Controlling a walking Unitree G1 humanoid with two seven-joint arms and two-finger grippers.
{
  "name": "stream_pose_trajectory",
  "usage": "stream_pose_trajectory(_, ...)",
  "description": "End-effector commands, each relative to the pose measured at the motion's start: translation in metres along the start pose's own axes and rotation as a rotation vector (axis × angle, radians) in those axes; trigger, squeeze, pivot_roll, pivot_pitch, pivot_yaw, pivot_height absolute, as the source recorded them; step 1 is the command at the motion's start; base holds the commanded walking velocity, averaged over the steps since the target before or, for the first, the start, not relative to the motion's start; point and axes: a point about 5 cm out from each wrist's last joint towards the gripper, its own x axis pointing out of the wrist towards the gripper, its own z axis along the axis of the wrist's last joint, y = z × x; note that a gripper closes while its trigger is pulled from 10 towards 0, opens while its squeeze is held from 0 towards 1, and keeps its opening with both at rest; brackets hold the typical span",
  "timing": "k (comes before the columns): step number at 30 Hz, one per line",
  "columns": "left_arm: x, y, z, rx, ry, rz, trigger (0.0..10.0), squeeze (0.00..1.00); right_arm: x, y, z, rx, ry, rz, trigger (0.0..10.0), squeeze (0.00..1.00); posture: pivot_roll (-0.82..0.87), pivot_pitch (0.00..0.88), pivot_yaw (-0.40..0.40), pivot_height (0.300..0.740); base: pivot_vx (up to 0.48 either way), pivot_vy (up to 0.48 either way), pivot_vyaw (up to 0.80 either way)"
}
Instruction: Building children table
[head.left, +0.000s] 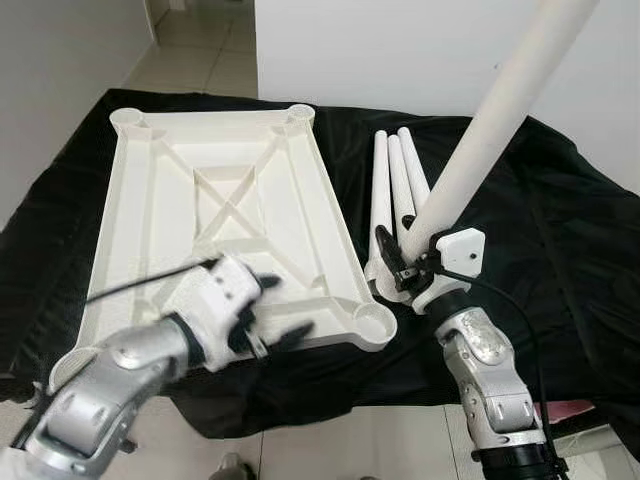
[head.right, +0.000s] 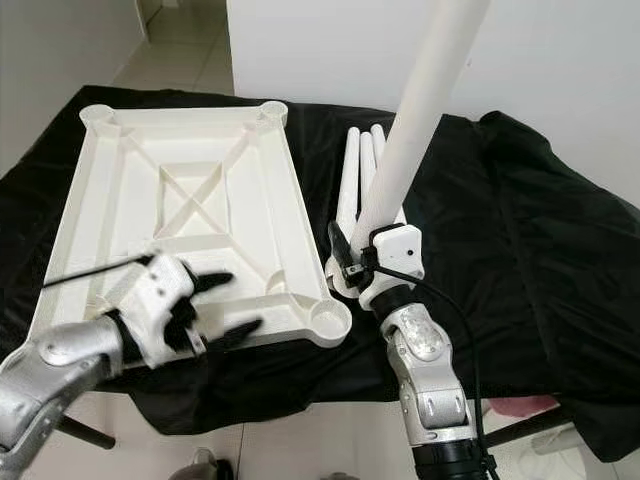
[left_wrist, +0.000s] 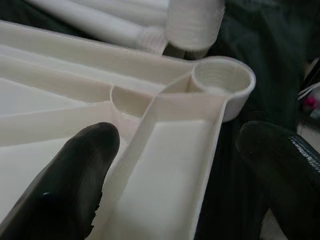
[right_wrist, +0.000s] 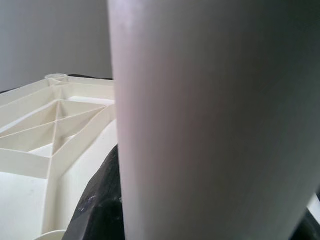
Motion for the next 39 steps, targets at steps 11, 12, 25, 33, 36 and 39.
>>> stream_pose_trajectory(11,0.013,0.018,-0.024,0.149,0.193,0.061,10.0,0.0,0.004,-0.002,0.009,0.015,-0.048,-0.003,10.0,0.0,-0.01,0.093,-0.038,0.74,0.0,0.0,0.0)
stream_pose_trajectory(12,0.015,0.02,-0.024,0.138,0.192,0.06,10.0,0.0,0.004,-0.003,0.01,0.014,-0.049,-0.006,10.0,0.0,-0.01,0.091,-0.037,0.74,0.0,0.0,0.0)
stream_pose_trajectory(25,0.029,0.021,0.002,0.057,-0.016,0.07,10.0,0.0,0.004,-0.008,0.013,0.041,-0.063,-0.051,10.0,0.0,-0.03,0.072,-0.035,0.74,0.0,0.0,0.0)
stream_pose_trajectory(33,0.018,0.029,0.029,-0.008,-0.213,0.058,10.0,0.0,0.009,-0.015,0.018,0.052,-0.083,-0.056,10.0,0.0,-0.02,0.063,-0.04,0.74,0.0,0.0,-0.05)
stream_pose_trajectory(36,0.02,0.029,0.029,0.001,-0.215,0.069,10.0,0.0,0.009,-0.018,0.019,0.054,-0.085,-0.06,10.0,0.0,-0.02,0.06,-0.041,0.74,0.0,0.0,-0.77)
stream_pose_trajectory(39,0.021,0.032,0.028,-0.004,-0.217,0.107,10.0,0.0,0.009,-0.019,0.018,0.053,-0.084,-0.062,10.0,0.0,-0.02,0.059,-0.039,0.74,0.0,0.0,-0.77)
